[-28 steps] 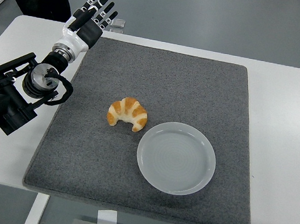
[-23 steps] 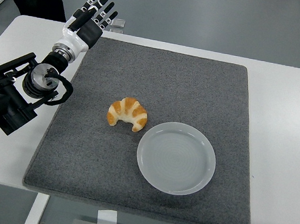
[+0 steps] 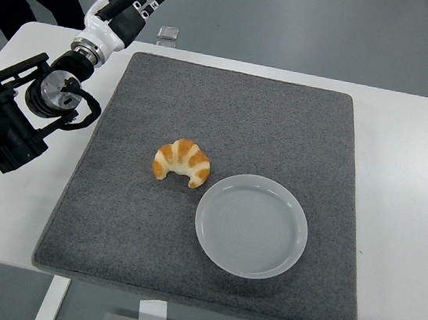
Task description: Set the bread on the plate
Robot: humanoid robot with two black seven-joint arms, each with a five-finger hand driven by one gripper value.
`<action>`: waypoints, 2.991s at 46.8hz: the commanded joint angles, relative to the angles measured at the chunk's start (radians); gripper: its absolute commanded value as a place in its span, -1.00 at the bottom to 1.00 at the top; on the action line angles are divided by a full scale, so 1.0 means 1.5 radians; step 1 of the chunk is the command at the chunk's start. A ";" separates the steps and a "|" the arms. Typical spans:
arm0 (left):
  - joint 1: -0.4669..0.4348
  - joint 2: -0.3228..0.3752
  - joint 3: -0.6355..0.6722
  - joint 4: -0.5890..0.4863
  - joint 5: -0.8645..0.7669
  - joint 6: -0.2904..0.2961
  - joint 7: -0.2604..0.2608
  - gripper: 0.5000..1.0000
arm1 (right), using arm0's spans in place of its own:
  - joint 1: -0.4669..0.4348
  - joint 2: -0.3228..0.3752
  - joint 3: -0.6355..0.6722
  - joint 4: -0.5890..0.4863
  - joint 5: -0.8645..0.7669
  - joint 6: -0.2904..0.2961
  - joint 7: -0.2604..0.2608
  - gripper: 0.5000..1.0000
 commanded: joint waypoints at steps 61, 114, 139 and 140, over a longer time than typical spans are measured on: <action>-0.400 0.184 0.745 -0.293 0.296 0.034 0.075 0.98 | 0.000 0.000 0.000 0.000 0.000 0.000 0.000 0.81; -0.344 0.138 0.765 -0.279 0.546 0.075 0.071 0.84 | 0.000 0.000 0.000 0.000 0.000 0.000 0.000 0.81; -0.335 0.132 0.796 -0.279 0.612 0.109 0.071 0.59 | 0.000 0.000 0.000 0.000 0.000 0.000 0.000 0.81; -0.335 0.132 0.796 -0.279 0.613 0.111 0.071 0.58 | 0.000 0.000 0.000 0.000 0.000 0.000 0.000 0.81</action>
